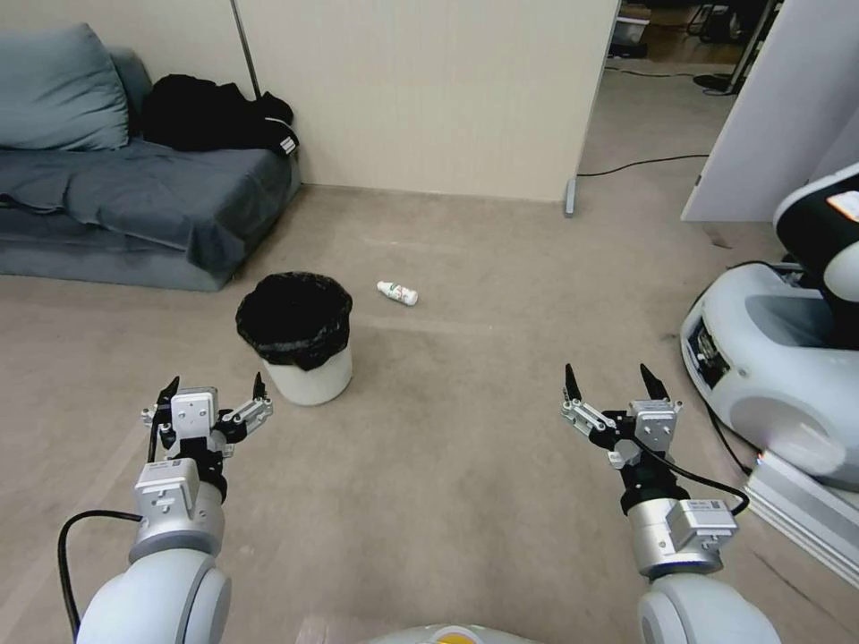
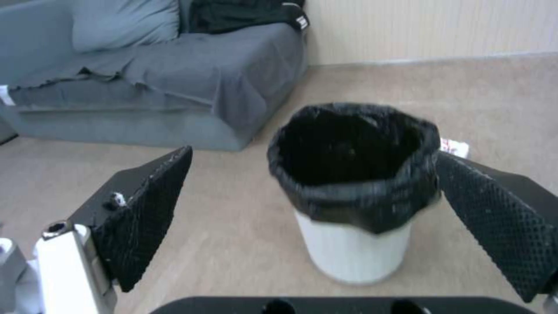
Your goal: Pick up the trash bin, then pick up the garbage from the floor and place it into the trash bin.
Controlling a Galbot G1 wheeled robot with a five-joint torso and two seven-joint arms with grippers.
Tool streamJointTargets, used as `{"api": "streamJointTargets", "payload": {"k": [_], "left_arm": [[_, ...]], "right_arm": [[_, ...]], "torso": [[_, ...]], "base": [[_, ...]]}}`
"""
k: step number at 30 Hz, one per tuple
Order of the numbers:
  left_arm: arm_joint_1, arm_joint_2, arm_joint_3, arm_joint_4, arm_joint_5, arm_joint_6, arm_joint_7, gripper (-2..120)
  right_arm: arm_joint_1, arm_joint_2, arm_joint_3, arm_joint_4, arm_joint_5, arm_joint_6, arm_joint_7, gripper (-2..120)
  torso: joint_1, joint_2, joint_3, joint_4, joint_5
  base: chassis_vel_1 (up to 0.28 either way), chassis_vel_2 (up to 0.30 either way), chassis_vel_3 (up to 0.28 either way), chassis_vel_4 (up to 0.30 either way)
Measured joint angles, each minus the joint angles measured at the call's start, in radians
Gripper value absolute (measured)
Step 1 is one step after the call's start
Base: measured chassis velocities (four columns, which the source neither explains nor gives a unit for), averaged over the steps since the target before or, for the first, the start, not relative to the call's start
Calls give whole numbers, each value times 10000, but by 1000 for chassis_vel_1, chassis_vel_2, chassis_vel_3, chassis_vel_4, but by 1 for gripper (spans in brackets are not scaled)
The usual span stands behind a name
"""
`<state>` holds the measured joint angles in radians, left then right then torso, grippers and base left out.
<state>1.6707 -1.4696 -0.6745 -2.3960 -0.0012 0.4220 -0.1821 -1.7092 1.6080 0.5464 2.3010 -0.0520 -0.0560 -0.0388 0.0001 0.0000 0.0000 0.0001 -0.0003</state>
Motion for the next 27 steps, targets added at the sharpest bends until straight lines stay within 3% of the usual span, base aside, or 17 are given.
{"api": "streamJointTargets", "payload": {"k": [27], "left_arm": [[-16, 10, -55, 63, -17, -6, -5, 100]], "right_arm": [[38, 0, 17, -106, 20, 176, -109, 98]], "torso": [[-1, 0, 0, -1, 4]], "base": [[-214, 216, 218, -219]]}}
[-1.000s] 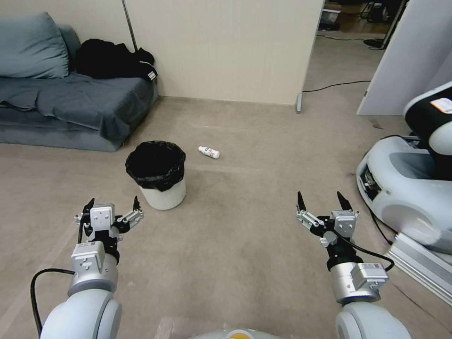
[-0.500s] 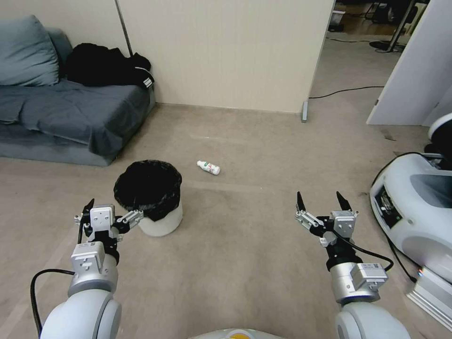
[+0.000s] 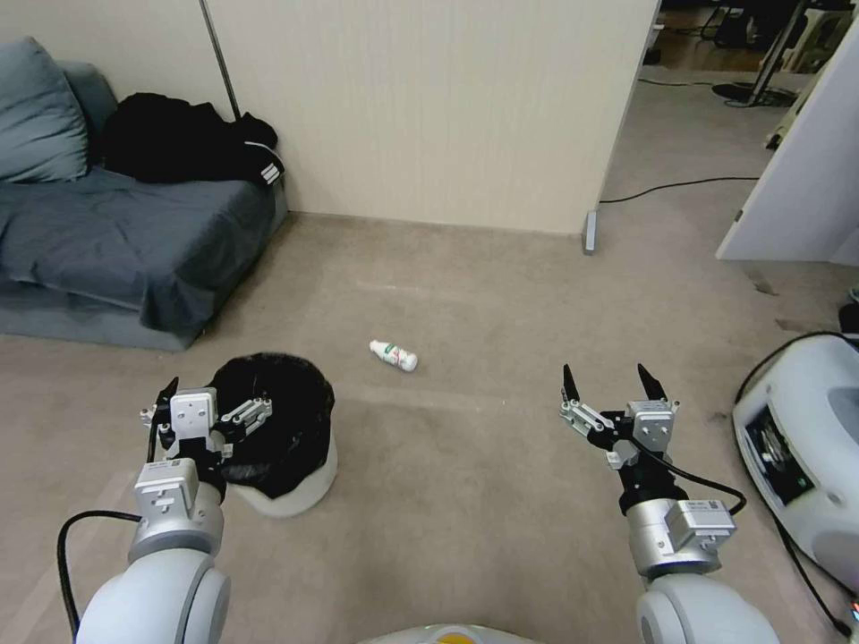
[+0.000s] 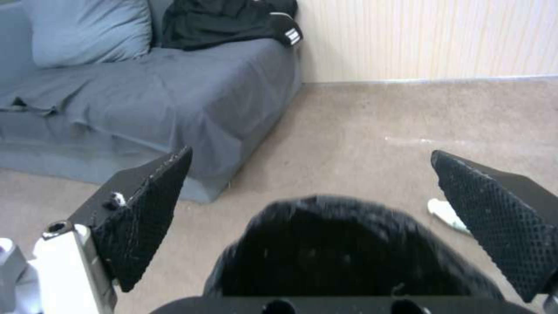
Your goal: Pick up the trash bin, then pick up the garbage from the floor and place it into the trash bin.
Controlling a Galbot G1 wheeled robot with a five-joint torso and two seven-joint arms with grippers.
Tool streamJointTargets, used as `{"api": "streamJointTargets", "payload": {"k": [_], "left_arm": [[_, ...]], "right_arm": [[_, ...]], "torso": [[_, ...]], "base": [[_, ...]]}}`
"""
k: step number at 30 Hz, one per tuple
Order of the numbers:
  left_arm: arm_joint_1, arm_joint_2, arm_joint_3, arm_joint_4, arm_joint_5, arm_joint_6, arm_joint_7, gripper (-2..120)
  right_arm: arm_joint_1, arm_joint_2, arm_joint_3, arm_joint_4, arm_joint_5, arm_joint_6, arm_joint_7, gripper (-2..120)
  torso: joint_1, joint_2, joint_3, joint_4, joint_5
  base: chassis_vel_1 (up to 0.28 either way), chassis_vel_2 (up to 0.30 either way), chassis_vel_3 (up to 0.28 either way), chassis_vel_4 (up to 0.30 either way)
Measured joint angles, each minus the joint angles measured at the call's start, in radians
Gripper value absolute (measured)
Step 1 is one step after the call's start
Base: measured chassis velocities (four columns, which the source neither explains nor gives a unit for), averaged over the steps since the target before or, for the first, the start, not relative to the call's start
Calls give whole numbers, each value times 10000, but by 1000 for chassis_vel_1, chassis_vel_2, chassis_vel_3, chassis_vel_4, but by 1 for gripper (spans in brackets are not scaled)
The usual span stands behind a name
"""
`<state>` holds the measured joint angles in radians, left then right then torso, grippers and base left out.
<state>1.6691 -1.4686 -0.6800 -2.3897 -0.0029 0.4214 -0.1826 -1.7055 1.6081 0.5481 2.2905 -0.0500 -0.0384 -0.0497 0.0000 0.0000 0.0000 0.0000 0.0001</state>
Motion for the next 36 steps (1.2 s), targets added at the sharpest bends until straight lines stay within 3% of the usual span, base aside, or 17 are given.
{"api": "streamJointTargets", "payload": {"k": [6, 15, 27, 31, 34, 36], "left_arm": [[-17, -3, -12, 15, -9, 9, -20, 100], [-41, -5, -84, 25, -58, 44, -87, 100], [-306, 27, -484, 210, -281, 660, -577, 100], [-413, 53, -643, 364, -379, 1028, -693, 100], [-820, 130, -905, 867, -893, 2104, -1343, 100], [-908, 154, -959, 986, -987, 2259, -1367, 100]], "right_arm": [[123, -1, 28, -138, 52, 398, 91, 99], [121, 0, 17, -166, 70, 457, 46, 99], [-11, 0, 50, -214, 68, 650, -23, 99], [-39, 0, 70, -215, 67, 665, -23, 99], [-72, 0, 68, -206, 67, 661, -71, 99], [-79, 0, 68, -208, 67, 661, -81, 99]], "torso": [[1, 0, 2, 0, -2], [-1, 0, -1, 0, -1], [0, 1, -1, 0, -2], [0, 0, -1, 1, -2], [-1, 0, 0, 0, -2], [-1, 0, 0, 1, -2]], "base": [[-165, 141, 146, -152], [8, -7, -6, 9], [0, 0, 0, 0], [0, 0, 0, 0], [0, 0, 0, 0], [0, 0, 0, 0]]}}
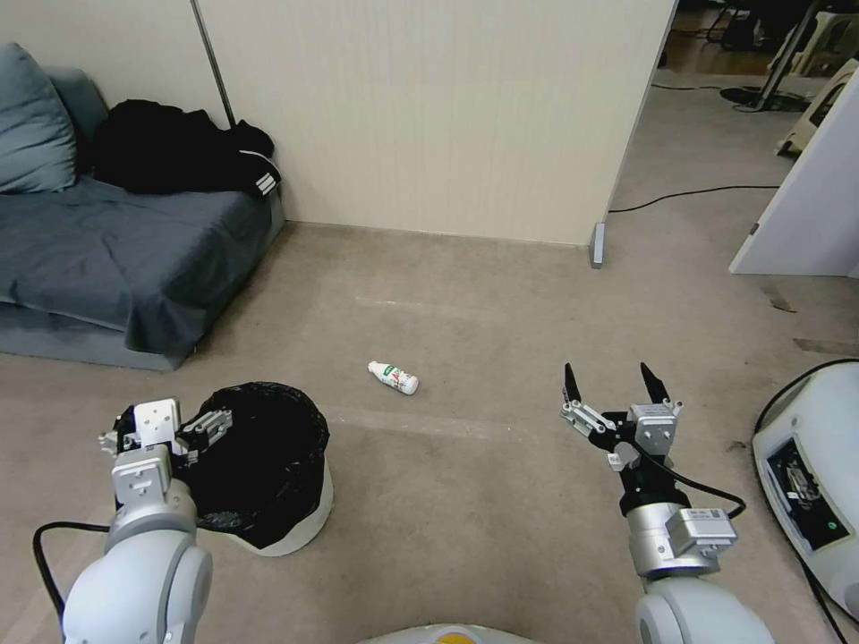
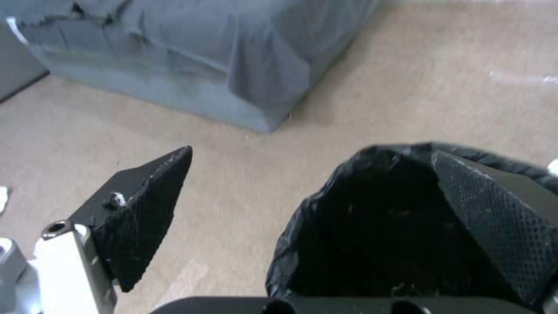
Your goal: Pick up the trash bin, then pick up the garbage from the floor and place it into the trash bin.
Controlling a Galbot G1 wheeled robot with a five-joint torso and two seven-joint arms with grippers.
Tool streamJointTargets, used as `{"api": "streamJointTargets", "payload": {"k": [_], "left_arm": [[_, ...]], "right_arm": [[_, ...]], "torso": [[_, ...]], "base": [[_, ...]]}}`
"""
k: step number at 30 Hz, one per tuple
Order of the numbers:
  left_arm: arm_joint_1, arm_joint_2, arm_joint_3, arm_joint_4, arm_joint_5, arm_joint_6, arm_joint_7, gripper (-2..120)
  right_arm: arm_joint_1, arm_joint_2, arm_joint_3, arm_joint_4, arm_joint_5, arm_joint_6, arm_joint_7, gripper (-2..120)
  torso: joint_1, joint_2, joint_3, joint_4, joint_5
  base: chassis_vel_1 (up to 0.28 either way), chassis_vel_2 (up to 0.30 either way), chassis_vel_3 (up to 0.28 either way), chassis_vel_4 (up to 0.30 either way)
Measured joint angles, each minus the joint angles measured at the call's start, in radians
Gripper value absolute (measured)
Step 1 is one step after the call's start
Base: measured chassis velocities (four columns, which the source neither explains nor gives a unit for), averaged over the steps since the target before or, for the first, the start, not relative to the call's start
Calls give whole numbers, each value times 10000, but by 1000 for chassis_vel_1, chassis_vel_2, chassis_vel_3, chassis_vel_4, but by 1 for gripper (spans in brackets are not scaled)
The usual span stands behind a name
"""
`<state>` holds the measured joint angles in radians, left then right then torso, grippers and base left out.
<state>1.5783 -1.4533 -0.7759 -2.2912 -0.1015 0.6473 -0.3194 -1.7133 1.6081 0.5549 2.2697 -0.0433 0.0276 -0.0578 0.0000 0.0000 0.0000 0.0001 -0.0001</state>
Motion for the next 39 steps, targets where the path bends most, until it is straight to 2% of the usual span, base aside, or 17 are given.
{"api": "streamJointTargets", "payload": {"k": [6, 9, 25, 35, 39], "left_arm": [[-394, 151, -162, 739, -668, 814, 11, 100], [-468, 171, -156, 1021, -685, 910, 20, 100], [-1008, 202, -228, 2379, -1032, 917, -140, 100], [-1197, 100, -279, 2804, -1614, 900, -465, 100], [-1252, 83, -274, 2970, -1886, 895, -561, 93]], "right_arm": [[40, 0, 51, -54, 20, 1, -67, 99], [70, 0, 64, -84, 32, 1, -67, 99], [99, 0, 97, -256, 29, -4, -78, 100], [55, 0, 62, -289, -10, 5, -140, 100], [35, 0, 17, -289, -66, 10, -158, 100]], "torso": [[0, 0, 0, -1, -1], [0, 0, 0, 0, 0], [0, 0, 0, -1, 0], [0, 0, 0, -1, 0], [0, 0, 0, -1, 0]], "base": [[0, 0, 0, 0], [0, 0, 0, 0], [0, 0, 0, 0], [0, 0, 0, 0], [0, 0, 0, 0]]}}
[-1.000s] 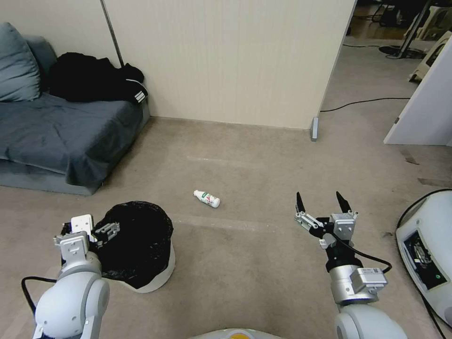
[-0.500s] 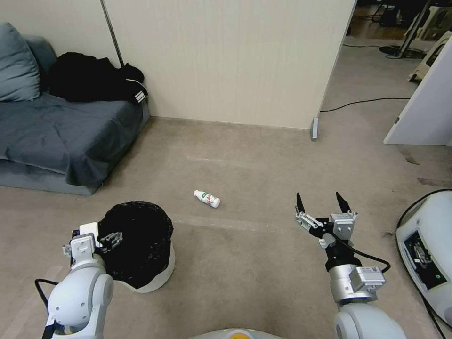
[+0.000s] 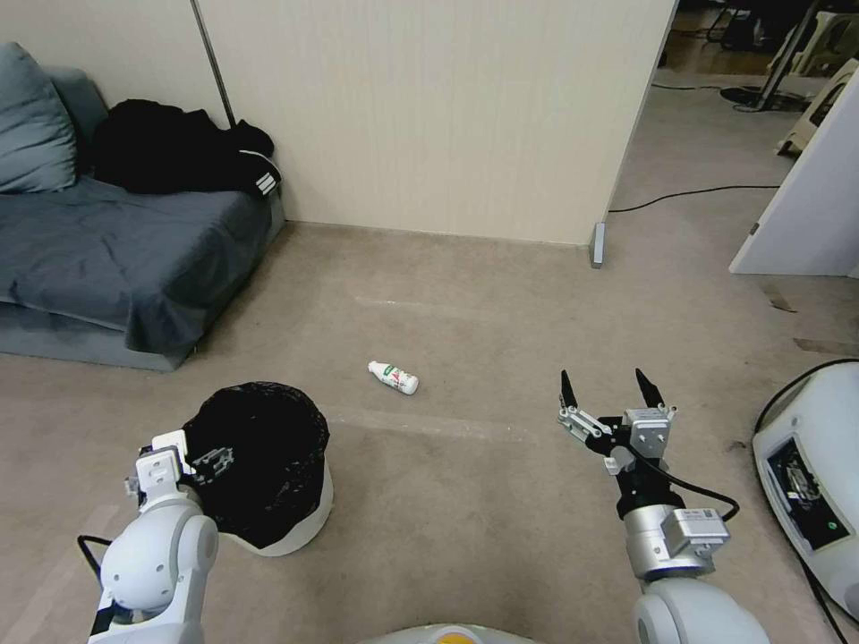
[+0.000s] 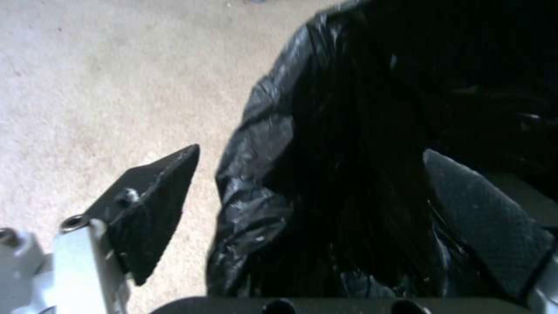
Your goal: Pick up the trash bin, then pick up the garbage from the floor and place it into the trash bin.
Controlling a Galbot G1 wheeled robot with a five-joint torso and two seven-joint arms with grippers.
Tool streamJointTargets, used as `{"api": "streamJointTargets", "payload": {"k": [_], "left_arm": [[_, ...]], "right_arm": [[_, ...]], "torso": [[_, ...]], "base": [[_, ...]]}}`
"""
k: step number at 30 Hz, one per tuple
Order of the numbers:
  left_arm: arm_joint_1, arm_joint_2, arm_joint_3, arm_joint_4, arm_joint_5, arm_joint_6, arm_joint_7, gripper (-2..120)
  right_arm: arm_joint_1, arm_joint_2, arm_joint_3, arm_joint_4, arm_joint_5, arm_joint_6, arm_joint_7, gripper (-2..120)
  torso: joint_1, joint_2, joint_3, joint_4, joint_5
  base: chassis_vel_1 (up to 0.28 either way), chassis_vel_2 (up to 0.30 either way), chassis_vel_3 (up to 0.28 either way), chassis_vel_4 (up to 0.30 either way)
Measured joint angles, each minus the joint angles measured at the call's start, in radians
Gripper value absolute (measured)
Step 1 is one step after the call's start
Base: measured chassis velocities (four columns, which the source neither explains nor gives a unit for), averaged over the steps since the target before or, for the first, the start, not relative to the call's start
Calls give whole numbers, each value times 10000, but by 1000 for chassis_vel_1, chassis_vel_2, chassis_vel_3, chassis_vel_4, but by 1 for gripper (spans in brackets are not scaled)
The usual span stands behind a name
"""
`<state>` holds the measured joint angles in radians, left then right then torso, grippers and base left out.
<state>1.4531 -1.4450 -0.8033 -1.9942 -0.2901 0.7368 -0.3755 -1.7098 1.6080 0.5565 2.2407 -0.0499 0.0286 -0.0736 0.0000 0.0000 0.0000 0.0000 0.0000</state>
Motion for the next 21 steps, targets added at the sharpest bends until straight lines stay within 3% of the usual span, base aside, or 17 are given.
{"api": "streamJointTargets", "payload": {"k": [21], "left_arm": [[103, 46, -456, 282, -527, -15, -111, 17]], "right_arm": [[-106, 0, -15, 47, -70, 227, 38, 100]], "torso": [[-1, 0, 0, -2, -1]], "base": [[0, 0, 0, 0]]}}
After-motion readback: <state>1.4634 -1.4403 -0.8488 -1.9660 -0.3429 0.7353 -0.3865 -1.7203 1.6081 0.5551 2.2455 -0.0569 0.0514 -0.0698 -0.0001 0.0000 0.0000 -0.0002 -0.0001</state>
